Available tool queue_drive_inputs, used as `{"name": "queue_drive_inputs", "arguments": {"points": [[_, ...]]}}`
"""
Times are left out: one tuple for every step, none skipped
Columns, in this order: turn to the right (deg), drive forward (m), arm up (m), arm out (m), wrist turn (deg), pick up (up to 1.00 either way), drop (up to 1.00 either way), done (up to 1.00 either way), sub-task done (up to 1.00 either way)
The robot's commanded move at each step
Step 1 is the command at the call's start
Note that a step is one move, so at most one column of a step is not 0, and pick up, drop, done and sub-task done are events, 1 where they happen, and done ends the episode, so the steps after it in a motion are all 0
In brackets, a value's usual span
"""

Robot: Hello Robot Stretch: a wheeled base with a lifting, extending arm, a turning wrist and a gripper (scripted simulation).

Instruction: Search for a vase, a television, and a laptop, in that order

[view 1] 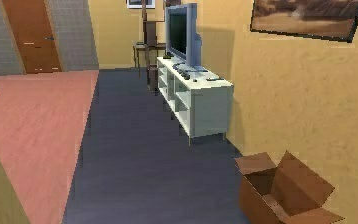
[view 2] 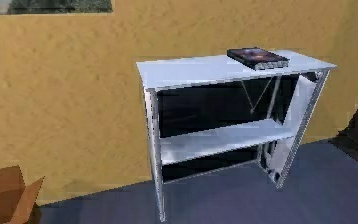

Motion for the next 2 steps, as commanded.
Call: {"name": "queue_drive_inputs", "arguments": {"points": [[-12.0, 0.0, 0.0, 0.0, 0.0, 0.0, 0.0, 0.0, 0.0], [0.0, 1.0, 0.0, 0.0, 0.0, 0.0, 0.0, 0.0, 0.0]]}}
